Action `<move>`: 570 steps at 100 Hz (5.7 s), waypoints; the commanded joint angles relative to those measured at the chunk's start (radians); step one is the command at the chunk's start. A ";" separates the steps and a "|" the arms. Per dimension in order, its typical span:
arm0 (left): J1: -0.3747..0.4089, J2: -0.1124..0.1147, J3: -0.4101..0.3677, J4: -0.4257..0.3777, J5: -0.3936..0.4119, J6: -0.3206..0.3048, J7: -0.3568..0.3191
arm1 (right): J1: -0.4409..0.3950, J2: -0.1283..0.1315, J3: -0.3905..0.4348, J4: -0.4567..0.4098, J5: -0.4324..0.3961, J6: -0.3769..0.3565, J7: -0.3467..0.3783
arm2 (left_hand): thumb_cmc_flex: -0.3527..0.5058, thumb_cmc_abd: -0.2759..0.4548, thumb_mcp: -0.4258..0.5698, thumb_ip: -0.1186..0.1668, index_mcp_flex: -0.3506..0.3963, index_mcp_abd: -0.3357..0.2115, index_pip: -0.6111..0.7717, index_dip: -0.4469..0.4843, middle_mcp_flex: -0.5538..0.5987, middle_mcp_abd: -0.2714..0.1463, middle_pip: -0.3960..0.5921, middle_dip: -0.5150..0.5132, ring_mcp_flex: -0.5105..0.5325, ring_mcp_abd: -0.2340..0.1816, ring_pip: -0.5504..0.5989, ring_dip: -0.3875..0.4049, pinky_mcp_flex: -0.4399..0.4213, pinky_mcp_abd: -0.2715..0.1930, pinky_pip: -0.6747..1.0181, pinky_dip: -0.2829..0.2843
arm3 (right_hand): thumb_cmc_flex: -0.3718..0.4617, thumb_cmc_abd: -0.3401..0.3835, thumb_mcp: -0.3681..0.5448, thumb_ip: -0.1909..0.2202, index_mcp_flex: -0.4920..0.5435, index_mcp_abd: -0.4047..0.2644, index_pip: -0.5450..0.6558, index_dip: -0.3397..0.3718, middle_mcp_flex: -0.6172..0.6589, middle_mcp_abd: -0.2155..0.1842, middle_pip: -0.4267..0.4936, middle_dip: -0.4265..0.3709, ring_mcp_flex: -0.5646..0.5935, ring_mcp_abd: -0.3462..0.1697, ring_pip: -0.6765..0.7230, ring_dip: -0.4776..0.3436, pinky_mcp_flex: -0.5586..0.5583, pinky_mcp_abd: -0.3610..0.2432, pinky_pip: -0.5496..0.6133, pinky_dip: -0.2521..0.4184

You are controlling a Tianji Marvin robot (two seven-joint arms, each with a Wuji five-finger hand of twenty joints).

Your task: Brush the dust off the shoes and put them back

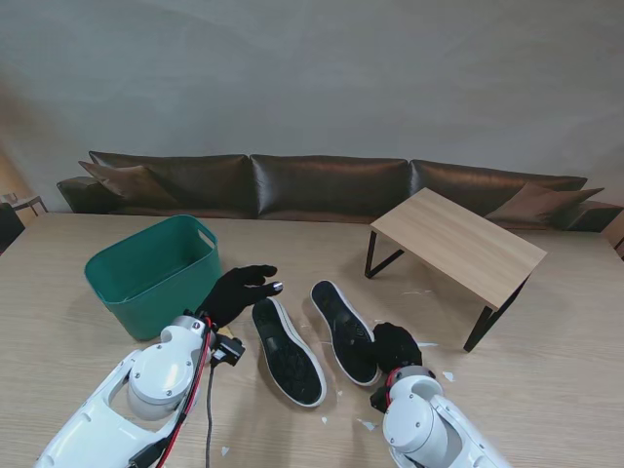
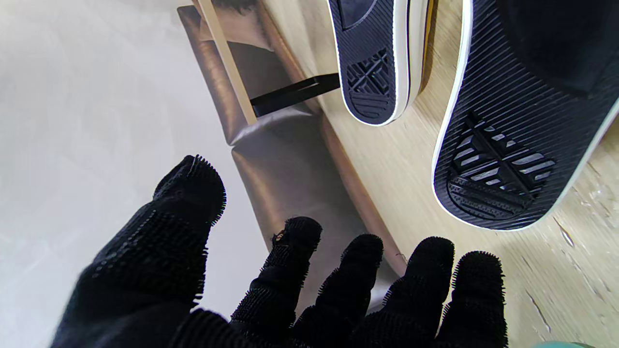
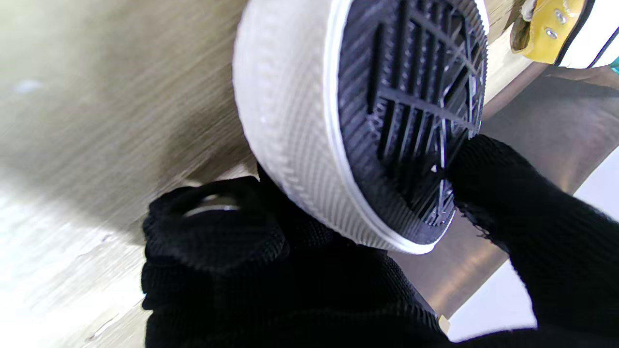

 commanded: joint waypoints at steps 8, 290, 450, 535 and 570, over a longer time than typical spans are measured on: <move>0.005 -0.001 0.000 -0.003 -0.002 0.002 -0.020 | -0.008 0.001 -0.004 -0.003 -0.012 -0.004 0.013 | 0.012 0.019 -0.029 0.037 0.005 -0.009 -0.002 0.009 0.021 -0.003 0.002 0.008 -0.016 -0.003 -0.006 0.011 0.009 -0.030 -0.024 0.017 | 0.007 0.032 0.004 0.067 -0.061 -0.068 -0.052 -0.022 -0.041 -0.036 0.009 -0.022 0.029 -0.006 -0.019 -0.010 0.080 -0.039 0.031 -0.004; 0.371 0.069 -0.167 -0.308 0.556 0.210 -0.063 | -0.084 0.074 0.237 -0.125 -0.056 -0.505 0.147 | 0.011 -0.006 0.006 0.035 0.026 -0.020 0.007 0.021 0.083 -0.017 0.054 0.147 0.042 -0.043 0.116 0.201 0.028 -0.057 0.062 0.198 | -0.042 0.116 -0.199 0.084 -0.246 -0.335 -0.209 -0.154 -0.434 -0.156 -0.386 -0.333 -0.569 -0.054 -1.045 -0.328 -0.315 -0.086 -0.811 -0.251; 0.229 0.139 -0.106 -0.149 1.147 0.405 -0.382 | -0.097 0.068 0.234 -0.131 0.019 -0.496 0.164 | -0.096 -0.053 0.081 0.007 0.128 -0.027 0.061 0.072 0.135 -0.077 0.062 0.187 0.099 -0.092 0.207 0.189 -0.028 -0.116 0.698 -0.070 | -0.039 0.133 -0.192 0.084 -0.218 -0.284 -0.196 -0.167 -0.384 -0.118 -0.382 -0.329 -0.519 -0.032 -0.986 -0.298 -0.278 -0.067 -0.807 -0.185; 0.101 0.155 -0.009 -0.002 1.146 0.368 -0.415 | -0.089 0.064 0.226 -0.118 0.054 -0.487 0.168 | -0.068 -0.105 0.210 0.002 0.213 -0.088 0.243 0.253 0.204 -0.115 0.125 0.243 0.174 -0.110 0.300 0.234 0.040 -0.116 0.815 -0.037 | -0.038 0.141 -0.193 0.085 -0.210 -0.271 -0.195 -0.171 -0.369 -0.111 -0.383 -0.328 -0.508 -0.026 -0.980 -0.295 -0.276 -0.064 -0.788 -0.187; 0.020 0.167 0.050 0.075 1.182 0.280 -0.451 | -0.083 0.060 0.223 -0.110 0.073 -0.484 0.164 | 0.142 -0.222 0.151 -0.057 0.235 -0.174 0.725 0.437 0.330 -0.178 0.248 0.384 0.326 -0.184 0.508 0.329 0.188 -0.148 1.023 -0.034 | -0.036 0.152 -0.192 0.085 -0.209 -0.261 -0.196 -0.172 -0.356 -0.104 -0.383 -0.328 -0.498 -0.021 -0.978 -0.294 -0.271 -0.060 -0.777 -0.191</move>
